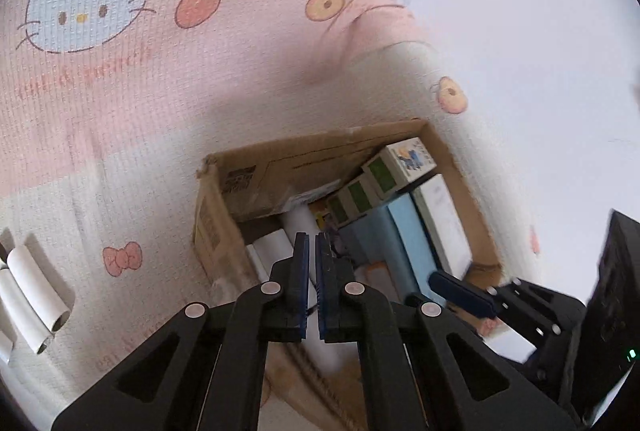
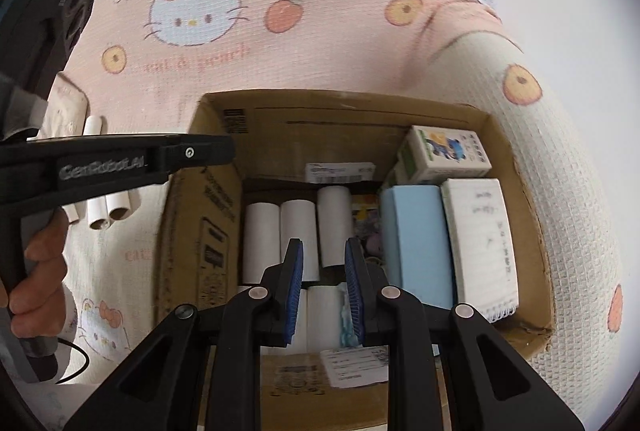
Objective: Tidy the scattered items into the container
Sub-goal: 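Move both open grippers back toward the remaining white tubes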
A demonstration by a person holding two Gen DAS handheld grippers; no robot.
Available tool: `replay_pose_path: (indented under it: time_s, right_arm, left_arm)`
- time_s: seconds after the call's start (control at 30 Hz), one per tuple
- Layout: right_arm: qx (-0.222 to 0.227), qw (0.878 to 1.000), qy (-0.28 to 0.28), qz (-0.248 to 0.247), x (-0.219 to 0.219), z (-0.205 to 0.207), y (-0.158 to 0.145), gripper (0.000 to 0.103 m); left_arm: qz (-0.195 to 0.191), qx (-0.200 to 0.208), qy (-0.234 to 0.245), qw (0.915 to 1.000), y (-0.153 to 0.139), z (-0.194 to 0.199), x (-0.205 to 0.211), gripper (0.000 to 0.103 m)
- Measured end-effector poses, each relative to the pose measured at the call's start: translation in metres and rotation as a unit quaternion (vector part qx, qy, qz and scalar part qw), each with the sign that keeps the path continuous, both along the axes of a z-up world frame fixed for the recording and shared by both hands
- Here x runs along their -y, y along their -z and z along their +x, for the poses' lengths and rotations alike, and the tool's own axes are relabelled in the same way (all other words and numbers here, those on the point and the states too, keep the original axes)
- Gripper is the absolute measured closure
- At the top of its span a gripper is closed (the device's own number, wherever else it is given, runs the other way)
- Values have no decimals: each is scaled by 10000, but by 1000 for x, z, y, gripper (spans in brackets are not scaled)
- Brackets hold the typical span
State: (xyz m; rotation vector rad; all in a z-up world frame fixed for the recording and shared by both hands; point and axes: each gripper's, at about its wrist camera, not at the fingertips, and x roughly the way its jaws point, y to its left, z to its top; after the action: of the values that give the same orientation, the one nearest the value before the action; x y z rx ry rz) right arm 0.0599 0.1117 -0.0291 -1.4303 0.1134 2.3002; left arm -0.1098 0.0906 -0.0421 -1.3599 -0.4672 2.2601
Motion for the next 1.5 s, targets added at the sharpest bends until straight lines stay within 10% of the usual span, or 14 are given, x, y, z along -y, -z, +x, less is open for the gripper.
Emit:
replay_pose_path:
  time_s: [0.53, 0.87, 1.2, 1.5]
  right_arm:
    - [-480, 9892, -937, 1023, 87, -22, -15, 85]
    - [-1495, 9659, -1875, 971, 141, -25, -3, 85]
    - [-2056, 9496, -2367, -42, 175, -39, 38, 85]
    - [-2560, 9333, -2491, 377, 202, -56, 100, 40]
  left_arm:
    - [-1145, -1269, -582, 9836, 22, 87, 88, 101]
    - [-1724, -1349, -1325, 9667, 57, 108, 132, 101]
    - [-1486, -552, -1980, 9673, 89, 137, 180, 100]
    - [-743, 147, -2518, 9648, 114, 125, 216, 52]
